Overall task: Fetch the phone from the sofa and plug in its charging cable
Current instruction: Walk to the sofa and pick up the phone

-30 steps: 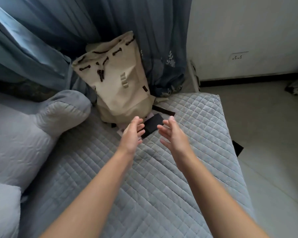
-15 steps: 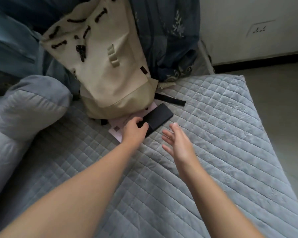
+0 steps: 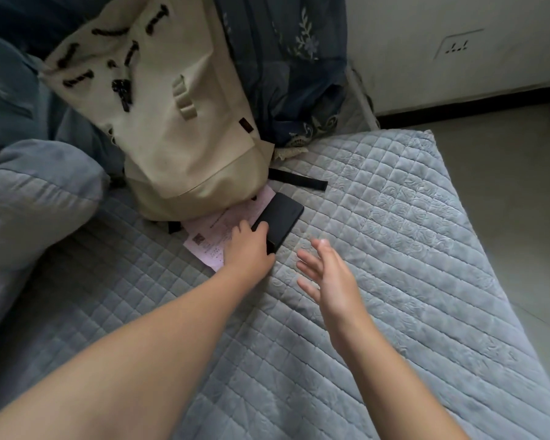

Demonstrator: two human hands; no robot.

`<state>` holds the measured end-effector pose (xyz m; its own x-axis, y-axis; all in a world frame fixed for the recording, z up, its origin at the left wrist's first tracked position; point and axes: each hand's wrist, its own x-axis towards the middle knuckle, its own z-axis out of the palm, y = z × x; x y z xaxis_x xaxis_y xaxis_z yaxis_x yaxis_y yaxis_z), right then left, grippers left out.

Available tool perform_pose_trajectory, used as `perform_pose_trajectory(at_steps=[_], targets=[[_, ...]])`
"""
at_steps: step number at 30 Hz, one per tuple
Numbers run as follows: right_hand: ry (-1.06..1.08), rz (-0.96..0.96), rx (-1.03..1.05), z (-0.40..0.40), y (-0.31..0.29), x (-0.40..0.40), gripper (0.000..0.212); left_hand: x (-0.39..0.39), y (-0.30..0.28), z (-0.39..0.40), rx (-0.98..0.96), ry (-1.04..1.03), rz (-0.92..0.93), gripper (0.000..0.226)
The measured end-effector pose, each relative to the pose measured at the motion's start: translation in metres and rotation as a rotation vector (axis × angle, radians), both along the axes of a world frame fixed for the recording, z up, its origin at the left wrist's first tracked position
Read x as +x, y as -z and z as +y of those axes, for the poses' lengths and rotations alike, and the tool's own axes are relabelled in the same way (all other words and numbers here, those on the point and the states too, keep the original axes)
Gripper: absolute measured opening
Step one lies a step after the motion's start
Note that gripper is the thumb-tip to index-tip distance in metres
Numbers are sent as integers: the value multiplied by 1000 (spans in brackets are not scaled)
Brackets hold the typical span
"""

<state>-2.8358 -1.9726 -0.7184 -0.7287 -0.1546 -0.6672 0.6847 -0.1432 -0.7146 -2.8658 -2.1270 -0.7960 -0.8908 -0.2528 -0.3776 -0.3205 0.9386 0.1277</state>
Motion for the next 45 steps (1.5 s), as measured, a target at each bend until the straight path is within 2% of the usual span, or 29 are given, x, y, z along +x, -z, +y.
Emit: perform_pose_trajectory(at_steps=[7,14,19,23,30,35,38,41,45], targets=[[-3,-7,-1,2,1,7,41,16,-6,8,-29,80,-25,44],[30,-26,-27,6,-4,13,32,34,-2,7,-7,312,-54,51],[37,-15,-19,11,-4,18,40,40,4,20,41,234,6,45],[42,-8,-13,16,-4,24,40,44,6,31,-14,207,-14,53],[74,8,21,30,-13,34,41,56,1,52,159,4,-12,69],[81,39,33,38,-27,39,36,68,-8,61,262,-127,-2,70],[56,73,57,41,-37,42,28,75,-17,67,400,-298,-14,65],[38,104,74,45,-50,47,20,83,-32,75,514,-442,-44,69],[18,119,61,54,-76,50,25,93,-65,80,760,-588,-35,78]])
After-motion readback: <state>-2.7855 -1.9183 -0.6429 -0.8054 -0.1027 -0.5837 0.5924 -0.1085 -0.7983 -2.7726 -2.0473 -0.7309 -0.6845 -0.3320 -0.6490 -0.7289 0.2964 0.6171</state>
